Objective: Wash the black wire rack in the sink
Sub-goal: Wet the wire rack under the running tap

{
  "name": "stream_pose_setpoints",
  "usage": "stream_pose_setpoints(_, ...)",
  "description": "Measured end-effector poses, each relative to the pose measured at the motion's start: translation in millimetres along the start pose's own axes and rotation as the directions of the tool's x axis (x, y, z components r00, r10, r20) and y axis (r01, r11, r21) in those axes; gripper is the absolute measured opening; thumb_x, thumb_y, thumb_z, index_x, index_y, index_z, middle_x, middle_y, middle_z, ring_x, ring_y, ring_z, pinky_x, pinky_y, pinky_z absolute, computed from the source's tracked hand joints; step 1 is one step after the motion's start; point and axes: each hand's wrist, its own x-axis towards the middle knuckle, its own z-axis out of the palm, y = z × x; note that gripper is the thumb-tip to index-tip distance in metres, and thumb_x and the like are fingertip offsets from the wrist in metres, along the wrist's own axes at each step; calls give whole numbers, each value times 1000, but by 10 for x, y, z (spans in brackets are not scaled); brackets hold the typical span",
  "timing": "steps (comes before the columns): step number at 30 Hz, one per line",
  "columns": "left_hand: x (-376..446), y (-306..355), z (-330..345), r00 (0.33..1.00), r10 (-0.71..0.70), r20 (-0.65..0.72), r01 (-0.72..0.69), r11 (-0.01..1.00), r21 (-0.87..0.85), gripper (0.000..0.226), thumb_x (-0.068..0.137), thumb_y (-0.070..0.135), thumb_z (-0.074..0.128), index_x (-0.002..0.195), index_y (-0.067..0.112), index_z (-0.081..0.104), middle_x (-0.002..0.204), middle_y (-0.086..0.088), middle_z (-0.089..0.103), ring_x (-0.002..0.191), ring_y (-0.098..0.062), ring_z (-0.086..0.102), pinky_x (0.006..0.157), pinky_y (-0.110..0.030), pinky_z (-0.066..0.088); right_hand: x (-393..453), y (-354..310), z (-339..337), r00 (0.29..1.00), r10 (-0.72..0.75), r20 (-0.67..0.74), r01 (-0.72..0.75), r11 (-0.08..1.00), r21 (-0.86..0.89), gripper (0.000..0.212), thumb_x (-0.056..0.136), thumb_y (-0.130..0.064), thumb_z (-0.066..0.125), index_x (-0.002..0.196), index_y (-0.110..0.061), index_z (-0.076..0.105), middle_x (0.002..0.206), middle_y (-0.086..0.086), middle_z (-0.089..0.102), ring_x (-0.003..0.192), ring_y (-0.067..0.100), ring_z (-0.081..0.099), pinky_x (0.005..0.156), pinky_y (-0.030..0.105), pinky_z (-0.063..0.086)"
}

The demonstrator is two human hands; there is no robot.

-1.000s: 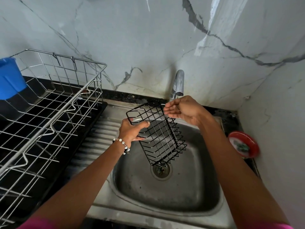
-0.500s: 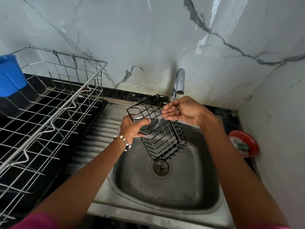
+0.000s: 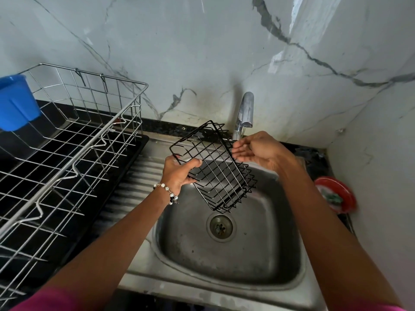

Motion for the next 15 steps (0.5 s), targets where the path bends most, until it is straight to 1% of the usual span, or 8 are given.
stream_pose_setpoints(2,12,4,-18,1000,6,0,-6,1000,-3,72,68,8,85,124,18,40,124,-15,51,105,-19,56,79,-51,60,-12,26,10,994,34,107,-34,999,-4,29,92,14,36,100,8,64,103,24,67,96,31,69,90,39,54)
stream_pose_setpoints(3,17,1,-22,1000,9,-1,-9,1000,-4,73,67,9,85,124,18,41,125,-16,53,107,-20,56,79,-51,60,-9,38,11,993,42,107,-43,999,-1,29,92,14,37,100,7,64,103,24,67,96,31,69,89,38,55)
stream_pose_setpoints(6,12,5,-22,1000,0,-8,0,1000,-22,72,70,8,84,126,16,40,115,-12,58,109,-21,56,81,-51,59,25,57,2,998,11,-66,-8,999,53,24,93,9,41,98,6,63,105,24,65,95,30,67,82,34,57)
stream_pose_setpoints(8,14,9,-21,1000,-12,-6,12,999,-51,76,66,11,86,126,15,40,112,-11,61,111,-21,56,80,-52,59,51,69,-6,995,-23,-97,31,996,82,23,93,9,42,98,6,64,106,24,66,94,29,68,80,33,58)
stream_pose_setpoints(10,25,4,-25,1000,-20,6,20,997,-73,86,53,19,90,122,17,41,122,-14,60,116,-23,58,73,-51,61,25,67,20,999,-30,26,27,996,84,26,92,11,41,103,7,64,105,23,68,94,29,70,82,34,58)
stream_pose_setpoints(12,18,0,-17,1000,-24,2,25,996,-81,82,57,16,90,123,15,40,127,-16,59,118,-23,58,72,-51,61,-22,55,50,987,5,162,-12,999,42,30,93,12,36,107,7,63,104,22,69,97,30,69,86,36,57)
stream_pose_setpoints(13,27,-12,-15,1000,-27,0,27,995,-93,78,64,12,87,125,14,39,126,-16,60,118,-22,58,74,-53,60,-36,52,52,983,24,184,-29,999,21,31,94,12,35,108,7,62,104,22,68,98,30,69,86,37,56)
stream_pose_setpoints(15,16,-16,-15,999,-39,3,39,991,-130,74,71,9,84,129,10,39,122,-15,61,116,-21,58,76,-56,59,-30,56,27,991,41,126,-45,999,26,29,94,10,36,105,8,63,105,24,67,97,31,68,86,36,56)
